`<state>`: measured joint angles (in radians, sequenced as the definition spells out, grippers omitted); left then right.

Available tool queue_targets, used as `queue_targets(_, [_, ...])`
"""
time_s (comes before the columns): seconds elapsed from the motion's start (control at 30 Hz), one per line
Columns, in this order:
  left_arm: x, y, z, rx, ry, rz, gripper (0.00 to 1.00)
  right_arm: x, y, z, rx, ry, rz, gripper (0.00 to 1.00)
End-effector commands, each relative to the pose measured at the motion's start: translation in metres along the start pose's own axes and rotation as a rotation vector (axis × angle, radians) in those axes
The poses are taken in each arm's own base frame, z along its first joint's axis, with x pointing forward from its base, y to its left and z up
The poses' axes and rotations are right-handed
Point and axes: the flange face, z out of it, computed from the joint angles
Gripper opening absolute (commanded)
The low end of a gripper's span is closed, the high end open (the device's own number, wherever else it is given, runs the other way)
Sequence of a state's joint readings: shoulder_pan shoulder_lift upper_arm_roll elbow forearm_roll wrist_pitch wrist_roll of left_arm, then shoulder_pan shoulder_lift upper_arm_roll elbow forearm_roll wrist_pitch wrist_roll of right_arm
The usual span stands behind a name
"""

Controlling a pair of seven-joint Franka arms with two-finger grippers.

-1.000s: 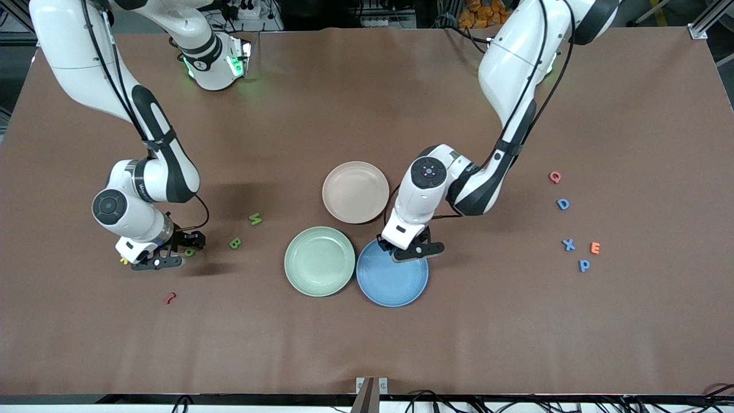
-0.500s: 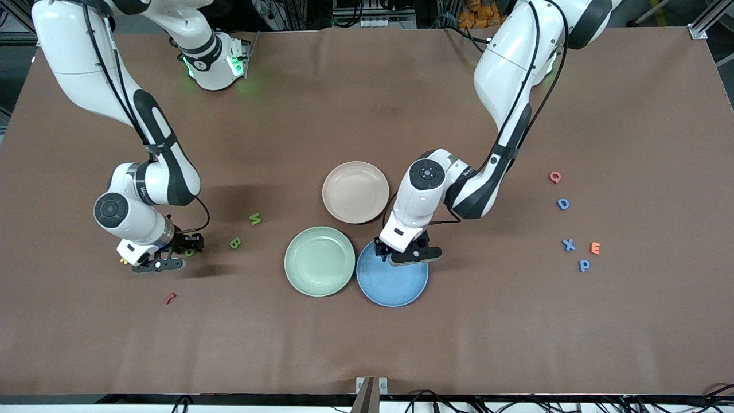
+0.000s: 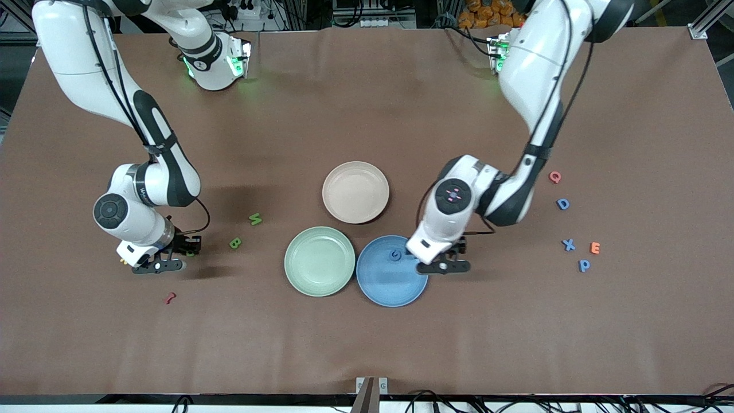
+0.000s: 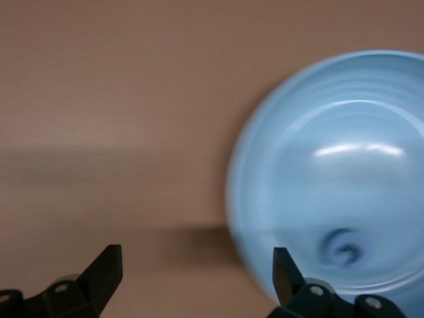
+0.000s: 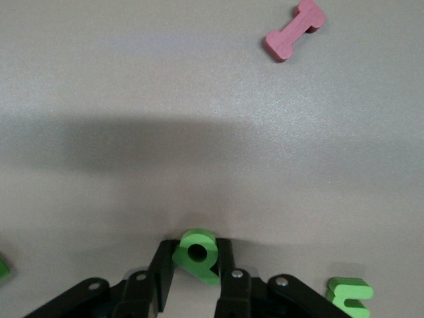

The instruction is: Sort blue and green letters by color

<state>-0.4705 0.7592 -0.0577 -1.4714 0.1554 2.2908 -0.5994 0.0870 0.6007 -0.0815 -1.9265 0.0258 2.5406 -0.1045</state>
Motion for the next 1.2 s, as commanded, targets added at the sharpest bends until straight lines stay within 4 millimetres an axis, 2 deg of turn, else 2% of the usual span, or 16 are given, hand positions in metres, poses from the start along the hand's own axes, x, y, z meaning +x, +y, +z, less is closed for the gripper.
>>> queue_targets(0.0, [-0.004, -0.065, -0.032, 0.033, -0.059, 0.038, 1.00, 0.004, 0.003, 0.004, 0.012, -0.003, 0.004, 0.09])
queue_targets(0.1, [-0.014, -0.099, -0.038, 0.046, -0.081, 0.048, 1.00, 0.007, 0.000, 0.000, 0.014, 0.002, 0.002, 0.09])
queue_targets(0.27, [-0.021, -0.167, -0.044, 0.056, -0.118, 0.113, 1.00, 0.014, -0.008, -0.013, 0.030, -0.022, -0.002, 0.07])
queue_targets(0.43, [-0.035, -0.221, -0.029, 0.066, -0.143, 0.142, 1.00, 0.024, -0.009, -0.028, 0.073, -0.064, 0.031, 0.07])
queue_targets(0.53, [-0.047, -0.244, -0.018, 0.071, -0.130, 0.128, 1.00, 0.029, -0.012, -0.034, 0.087, -0.077, 0.037, 0.07])
queue_targets(0.6, [-0.057, -0.270, -0.011, 0.081, -0.117, 0.112, 1.00, 0.030, -0.014, -0.038, 0.090, -0.076, 0.039, 0.07])
queue_targets(0.7, [-0.065, -0.325, -0.008, 0.098, -0.101, 0.061, 1.00, 0.033, -0.019, -0.042, 0.097, -0.072, 0.041, 0.07])
queue_targets(0.8, [-0.070, -0.356, -0.008, 0.096, -0.089, 0.006, 1.00, 0.036, -0.030, -0.049, 0.126, -0.065, 0.058, 0.07])
queue_targets(0.97, [-0.081, -0.426, -0.009, 0.098, -0.075, -0.117, 1.00, 0.045, -0.057, -0.066, 0.151, -0.086, 0.107, 0.07])
queue_targets(1.07, [-0.088, -0.445, -0.008, 0.090, -0.075, -0.174, 1.00, 0.051, -0.080, -0.076, 0.149, -0.096, 0.138, 0.07])
queue_targets(1.17, [-0.092, -0.448, -0.005, 0.077, -0.068, -0.230, 1.00, 0.056, -0.109, -0.088, 0.147, -0.087, 0.171, 0.07])
